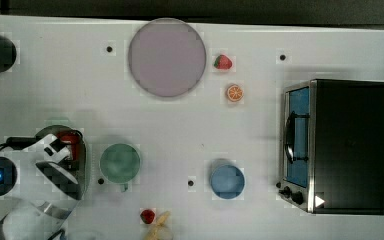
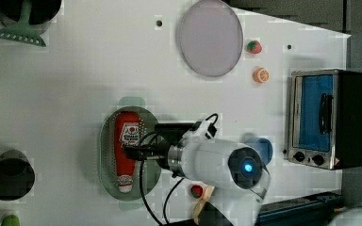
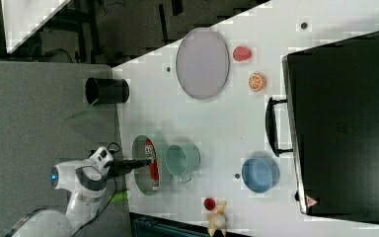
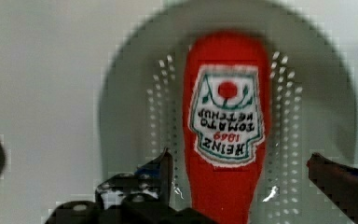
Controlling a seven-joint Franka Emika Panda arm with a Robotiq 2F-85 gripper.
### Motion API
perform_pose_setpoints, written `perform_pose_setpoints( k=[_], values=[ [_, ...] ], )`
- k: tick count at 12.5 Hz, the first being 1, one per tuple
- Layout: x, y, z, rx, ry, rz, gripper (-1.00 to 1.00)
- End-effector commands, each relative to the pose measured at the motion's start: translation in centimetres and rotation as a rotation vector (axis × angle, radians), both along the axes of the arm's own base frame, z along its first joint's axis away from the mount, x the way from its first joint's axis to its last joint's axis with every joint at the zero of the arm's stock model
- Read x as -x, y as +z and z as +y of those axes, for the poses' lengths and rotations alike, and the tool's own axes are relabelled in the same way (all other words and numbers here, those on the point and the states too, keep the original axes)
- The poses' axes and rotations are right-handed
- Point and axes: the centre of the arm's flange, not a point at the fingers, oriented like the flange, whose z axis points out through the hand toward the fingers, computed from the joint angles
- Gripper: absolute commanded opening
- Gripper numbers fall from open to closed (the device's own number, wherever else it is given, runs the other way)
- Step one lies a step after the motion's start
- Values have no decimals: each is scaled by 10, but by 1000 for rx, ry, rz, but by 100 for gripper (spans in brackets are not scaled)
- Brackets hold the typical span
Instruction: Pick ketchup from strainer and place it on the table
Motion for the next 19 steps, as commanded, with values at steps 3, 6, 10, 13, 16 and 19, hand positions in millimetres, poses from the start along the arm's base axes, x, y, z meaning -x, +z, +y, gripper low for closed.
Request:
perform_pose_setpoints(
  k=[3,6,10,13,16,19],
  values=[
    [-11,-31,7,-6,-79,-15,100],
    [-12,-52,14,30,-77,-13,92],
    [-10,-58,20,40,-43,-32,13],
    [-9,-28,25,24,-43,-66,13],
    [-10,26,28,10,-140,-41,13],
    [-15,81,22,14,-141,12,13]
  ],
)
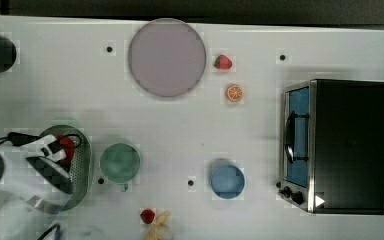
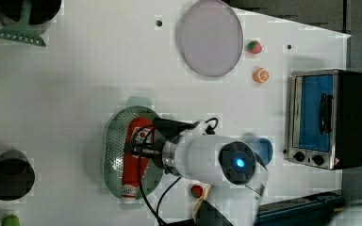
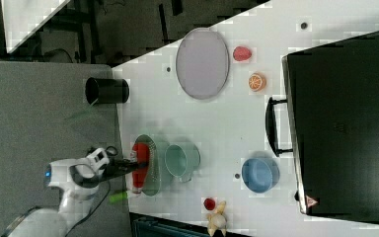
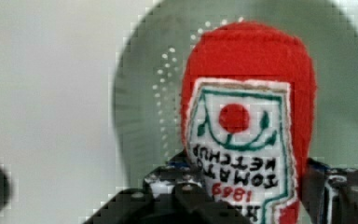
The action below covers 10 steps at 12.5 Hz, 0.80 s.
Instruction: Pick ketchup from strainer and place it on the table
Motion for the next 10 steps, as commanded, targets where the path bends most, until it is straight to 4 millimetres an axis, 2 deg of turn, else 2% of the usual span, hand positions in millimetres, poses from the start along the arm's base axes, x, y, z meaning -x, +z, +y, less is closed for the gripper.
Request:
perform_pose_setpoints(
  k=[1,4,6,8,10],
  values=[
    [-16,73,2,-32,33,-23,13],
    [-36,117,-25,22,104,25,13],
    [-51,146,-50,64,140,59,13],
    [-73,174,-83,87,159,40,13],
    [-101,199,-125,88,140,-13,13]
  ],
)
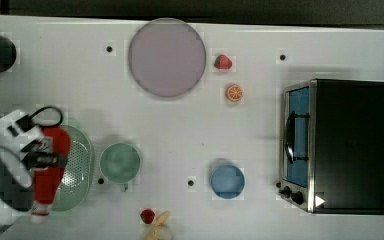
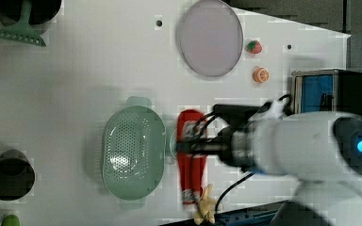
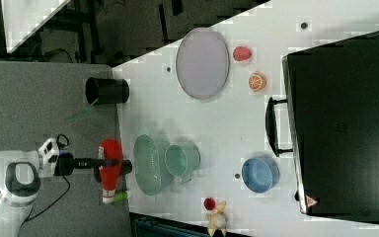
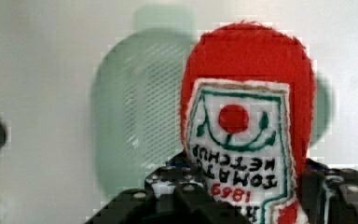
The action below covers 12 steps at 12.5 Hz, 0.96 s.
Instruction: Pick ketchup from strainer and place it on the table
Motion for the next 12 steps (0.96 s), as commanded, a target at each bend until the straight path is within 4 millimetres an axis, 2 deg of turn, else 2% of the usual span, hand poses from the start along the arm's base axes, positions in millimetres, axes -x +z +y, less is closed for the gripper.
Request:
perform_pose_setpoints(
  k=[1,4,7,10,12],
  values=[
    [-65,40,-93,-16,-9,-86,13],
    [-94,52,-175,1,3,-116,13],
    [-112,47,-257,7,5,-106,13],
    [-113,25,-330,20,-90,-65,13],
    [-106,2,-363,26,-146,-49,13]
  ],
)
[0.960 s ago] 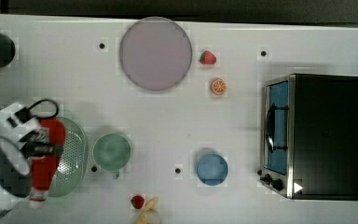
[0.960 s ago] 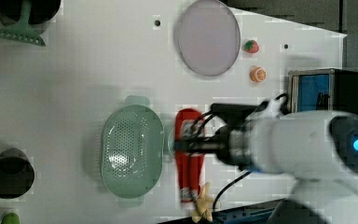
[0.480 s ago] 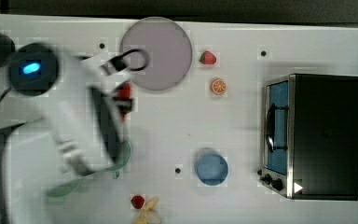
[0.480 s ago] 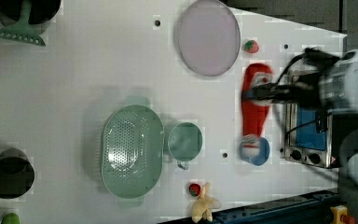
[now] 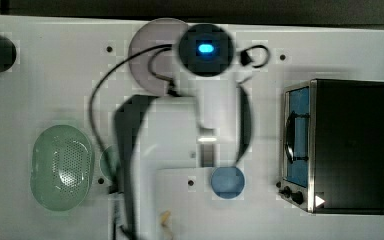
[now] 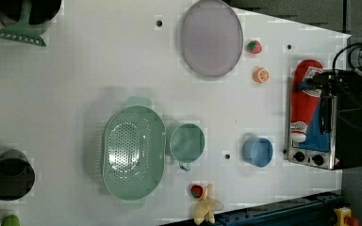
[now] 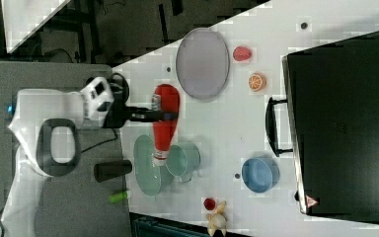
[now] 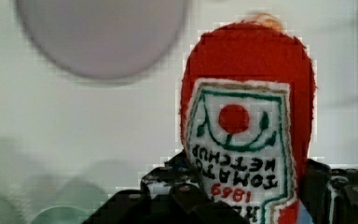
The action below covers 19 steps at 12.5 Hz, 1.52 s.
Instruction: Pick ketchup from strainer and place it on the table
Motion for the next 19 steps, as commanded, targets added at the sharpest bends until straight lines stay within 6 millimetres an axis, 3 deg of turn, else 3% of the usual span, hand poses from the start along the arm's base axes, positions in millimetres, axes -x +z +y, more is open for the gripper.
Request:
perform_pose_setpoints(
  k=[1,4,7,12,15,16,19],
  values=[
    [11,-21,-18,7,41,-8,13],
    [28,-72,-32,3,16,-41,13],
    [46,-126,-27,-19,20,-64,13],
    [52,-201,-20,-91,0,-40,13],
    [58,-233,-21,-122,-11,-1,13],
    [60,-240,-23,-126,-18,12,19],
    [60,-243,-25,-127,-23,19,80]
  ],
)
